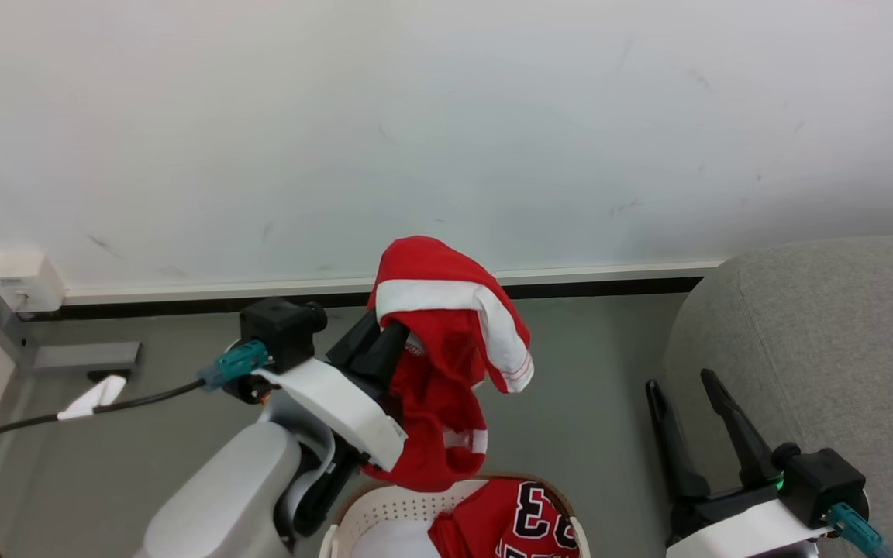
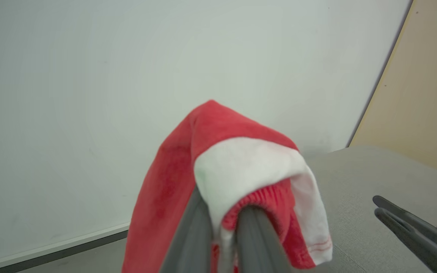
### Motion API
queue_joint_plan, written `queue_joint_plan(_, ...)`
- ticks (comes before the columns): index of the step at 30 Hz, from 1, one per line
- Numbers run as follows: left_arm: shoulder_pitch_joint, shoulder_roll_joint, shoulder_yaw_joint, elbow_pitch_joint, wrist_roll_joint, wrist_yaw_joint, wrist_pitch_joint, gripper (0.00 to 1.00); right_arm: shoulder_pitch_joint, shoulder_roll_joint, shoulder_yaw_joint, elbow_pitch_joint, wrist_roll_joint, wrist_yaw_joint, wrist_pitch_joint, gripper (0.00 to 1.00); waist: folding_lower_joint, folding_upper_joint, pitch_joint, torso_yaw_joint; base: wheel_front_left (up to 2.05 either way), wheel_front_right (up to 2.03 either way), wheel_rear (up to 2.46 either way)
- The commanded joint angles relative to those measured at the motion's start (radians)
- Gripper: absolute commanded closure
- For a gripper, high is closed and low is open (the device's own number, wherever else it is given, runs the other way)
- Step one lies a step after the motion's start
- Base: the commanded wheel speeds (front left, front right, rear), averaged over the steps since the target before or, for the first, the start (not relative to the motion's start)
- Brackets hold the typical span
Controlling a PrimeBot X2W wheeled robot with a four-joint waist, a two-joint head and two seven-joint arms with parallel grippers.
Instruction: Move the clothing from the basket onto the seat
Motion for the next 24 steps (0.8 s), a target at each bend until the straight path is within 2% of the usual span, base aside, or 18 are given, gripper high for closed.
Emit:
queue_joint_plan(1, 0.005, 0.006, 0.000, -0.005, 0.006, 0.005, 0.001, 1.00, -0.009, -0.004, 0.006, 0.004, 0.008, -0.002, -0.003, 0.00, 0.0001, -0.0001, -0.001, -0.001, 0.00, 0.00, 0.00)
queue_joint_plan(8, 0.005, 0.005, -0.007, -0.027, 0.004, 0.013, 0.006, 1.00, -0.041, -0.003, 0.087, 0.053, 0.013, -0.002, -0.003, 0.00, 0.0001, -0.0001, 0.000, 0.008, 0.00, 0.00, 0.00)
queue_joint_plan(14, -0.004, -0.017, -0.029, -0.048, 0.001, 0.002, 0.017, 1.00, -0.111, -0.004, 0.238, 0.160, 0.034, -0.002, -0.003, 0.00, 0.0001, -0.0001, 0.005, 0.038, 0.00, 0.00, 0.00)
queue_joint_plan(24, -0.006, -0.069, -0.094, -0.080, 0.019, -0.009, 0.032, 1.00, -0.273, -0.004, 0.516, 0.357, 0.183, -0.002, -0.003, 0.00, 0.0001, -0.0001, 0.004, 0.108, 0.00, 0.00, 0.00)
